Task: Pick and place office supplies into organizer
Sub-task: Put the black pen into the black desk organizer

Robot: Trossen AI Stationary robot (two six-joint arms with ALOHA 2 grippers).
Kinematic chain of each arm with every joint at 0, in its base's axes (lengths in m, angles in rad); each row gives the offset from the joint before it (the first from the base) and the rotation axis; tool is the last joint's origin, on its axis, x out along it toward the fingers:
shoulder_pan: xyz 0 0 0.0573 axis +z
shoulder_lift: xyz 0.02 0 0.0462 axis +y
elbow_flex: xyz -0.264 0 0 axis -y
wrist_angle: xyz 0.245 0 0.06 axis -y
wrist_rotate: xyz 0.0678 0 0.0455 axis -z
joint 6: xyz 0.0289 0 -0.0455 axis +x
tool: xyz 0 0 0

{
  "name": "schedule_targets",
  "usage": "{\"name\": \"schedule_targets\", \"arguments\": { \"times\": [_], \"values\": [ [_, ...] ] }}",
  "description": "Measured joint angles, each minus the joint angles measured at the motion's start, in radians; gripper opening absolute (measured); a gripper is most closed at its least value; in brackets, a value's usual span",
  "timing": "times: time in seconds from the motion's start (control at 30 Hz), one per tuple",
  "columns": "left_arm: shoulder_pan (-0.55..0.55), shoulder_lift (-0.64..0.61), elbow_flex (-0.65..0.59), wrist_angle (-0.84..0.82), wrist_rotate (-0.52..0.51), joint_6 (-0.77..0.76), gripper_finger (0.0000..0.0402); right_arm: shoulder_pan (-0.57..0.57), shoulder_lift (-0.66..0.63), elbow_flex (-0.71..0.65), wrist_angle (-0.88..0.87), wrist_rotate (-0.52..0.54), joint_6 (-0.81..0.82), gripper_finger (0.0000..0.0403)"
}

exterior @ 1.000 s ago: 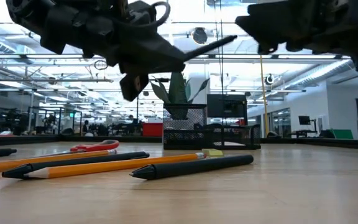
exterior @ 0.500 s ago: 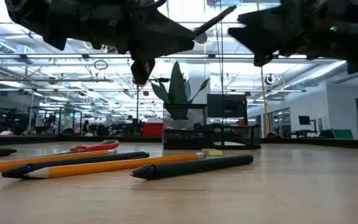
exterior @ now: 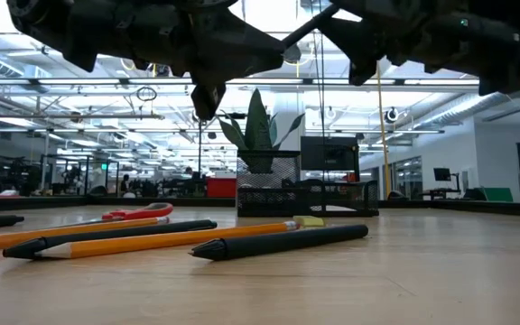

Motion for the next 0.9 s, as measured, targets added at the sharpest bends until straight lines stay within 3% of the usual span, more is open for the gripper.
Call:
{"name": "schedule_targets", "arguments": {
  "times": [0.27, 0.7, 0.9],
  "values": [
    [0.0, 0.0, 0.0, 0.0, -0.012, 0.003, 0.0031, -0.005, 0.083, 0.067, -0.017, -0.002, 0.026, 0.0158],
    [-0.002, 0.0, 0.0, 0.001, -0.007, 0.005, 0.0041, -0.014, 0.118, 0.08, 0.06, -0.063, 0.024, 0.0032],
    [-0.002, 0.0, 0.0, 0.002, -0.008, 0.021, 0.0041, -0.017, 0.118, 0.08, 0.056, -0.076, 0.023, 0.0032]
  ]
}}
